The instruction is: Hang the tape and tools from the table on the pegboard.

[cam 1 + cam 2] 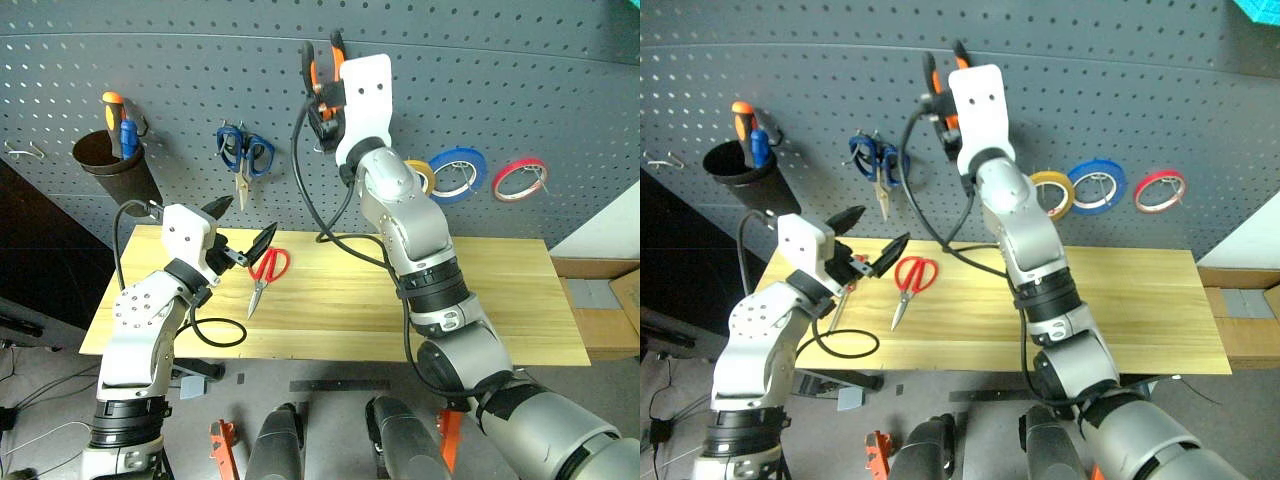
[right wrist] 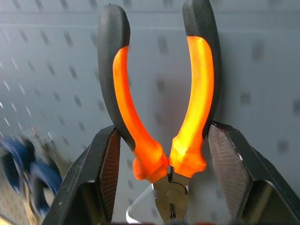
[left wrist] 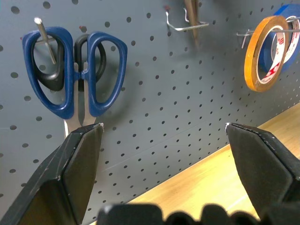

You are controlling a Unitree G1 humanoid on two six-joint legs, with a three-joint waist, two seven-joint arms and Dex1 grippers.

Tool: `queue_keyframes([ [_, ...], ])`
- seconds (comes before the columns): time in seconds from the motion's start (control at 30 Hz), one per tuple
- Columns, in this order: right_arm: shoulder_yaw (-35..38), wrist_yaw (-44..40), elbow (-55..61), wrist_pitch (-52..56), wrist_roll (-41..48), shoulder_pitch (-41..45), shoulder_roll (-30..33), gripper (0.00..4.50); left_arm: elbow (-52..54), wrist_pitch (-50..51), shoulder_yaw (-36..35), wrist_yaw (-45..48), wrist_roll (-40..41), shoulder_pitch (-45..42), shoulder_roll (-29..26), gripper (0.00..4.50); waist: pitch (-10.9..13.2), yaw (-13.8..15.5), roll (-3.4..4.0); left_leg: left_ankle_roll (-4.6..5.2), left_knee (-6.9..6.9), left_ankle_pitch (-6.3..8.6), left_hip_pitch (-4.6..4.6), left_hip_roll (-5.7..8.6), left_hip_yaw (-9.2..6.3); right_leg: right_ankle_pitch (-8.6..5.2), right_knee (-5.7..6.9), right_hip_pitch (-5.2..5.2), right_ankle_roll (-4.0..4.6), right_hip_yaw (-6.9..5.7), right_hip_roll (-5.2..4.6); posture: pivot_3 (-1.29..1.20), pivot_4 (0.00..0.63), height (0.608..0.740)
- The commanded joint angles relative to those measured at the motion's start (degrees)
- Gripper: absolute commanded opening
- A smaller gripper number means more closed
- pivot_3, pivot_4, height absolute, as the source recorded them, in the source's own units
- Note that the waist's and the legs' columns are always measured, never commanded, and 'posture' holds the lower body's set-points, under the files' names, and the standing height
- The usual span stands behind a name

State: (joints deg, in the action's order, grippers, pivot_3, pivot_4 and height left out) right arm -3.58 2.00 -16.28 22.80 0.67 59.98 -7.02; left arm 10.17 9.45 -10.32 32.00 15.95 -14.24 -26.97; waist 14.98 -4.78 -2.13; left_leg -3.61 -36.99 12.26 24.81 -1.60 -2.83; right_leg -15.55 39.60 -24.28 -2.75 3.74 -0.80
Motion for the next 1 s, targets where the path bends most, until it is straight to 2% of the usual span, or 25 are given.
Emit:
queue_keyframes([
  [0.03,-0.03,1.02,0.82,-0.8,-0.64,0.42,-0.66,2.33,0.66,-1.52,0.15,0.06,0.01,-0.51,-0.02,4.5,0.0,0.0,0.0,0.0,-0.01,0.0,0.0,0.0,-0.01,0.0,0.02,0.0,0.0,-0.01,0.0,-0.05,0.177,0.74],
  [0.3,-0.5,1.6,-2.69,-1.51,-1.93,-0.09,-0.64,2.33,0.54,-1.53,0.76,-0.24,-0.31,-0.44,0.11,4.5,-0.23,0.0,-0.02,0.0,0.0,0.0,0.0,0.0,-0.02,0.0,0.03,0.0,0.0,-0.02,0.01,-0.05,0.177,0.74],
  [0.33,-0.41,1.63,-2.84,-1.52,-1.99,-0.23,-0.63,3.03,0.52,-1.5,0.81,-0.28,-0.33,-0.46,0.15,4.5,-0.28,0.02,-0.02,0.0,-0.01,0.0,0.0,0.0,-0.02,0.0,0.03,0.0,0.0,-0.02,0.01,-0.05,0.176,0.74],
  [0.5,-0.44,1.57,-2.05,-0.95,-2.03,-0.99,-0.58,4.49,0.49,-0.98,1.15,-0.46,-0.46,-0.32,0.32,4.5,-0.29,0.01,-0.02,0.0,-0.01,0.0,-0.01,0.0,-0.02,0.0,0.03,0.0,0.0,-0.02,0.01,-0.05,0.177,0.74],
  [0.73,0.26,-0.08,9.02,4.35,-0.1,-0.7,-0.01,4.49,0.93,0.08,2.12,-0.91,-0.72,0.62,0.85,4.5,-0.29,0.01,-0.02,0.0,-0.01,0.0,-0.01,0.0,-0.02,0.0,0.05,0.0,0.0,-0.01,0.01,-0.06,0.182,0.74],
  [0.87,3.88,-2.49,17.35,10.48,5.84,0.23,-0.27,4.49,1.28,0.65,2.46,-1.4,-0.73,1.29,1.03,4.5,-0.29,0.01,-0.02,0.0,0.0,0.0,-0.01,-0.02,-0.04,0.0,0.05,0.0,0.0,-0.02,0.01,-0.06,0.185,0.74],
  [1.0,9.79,-6.85,23.77,20.08,15.7,0.56,1.99,4.49,1.62,3.1,3.35,-3.18,-1.56,2.41,1.25,4.5,-0.3,0.01,-0.01,0.01,-0.02,-0.01,-0.02,-0.03,-0.06,0.0,0.06,0.03,0.0,-0.04,0.01,-0.07,0.189,0.74],
])
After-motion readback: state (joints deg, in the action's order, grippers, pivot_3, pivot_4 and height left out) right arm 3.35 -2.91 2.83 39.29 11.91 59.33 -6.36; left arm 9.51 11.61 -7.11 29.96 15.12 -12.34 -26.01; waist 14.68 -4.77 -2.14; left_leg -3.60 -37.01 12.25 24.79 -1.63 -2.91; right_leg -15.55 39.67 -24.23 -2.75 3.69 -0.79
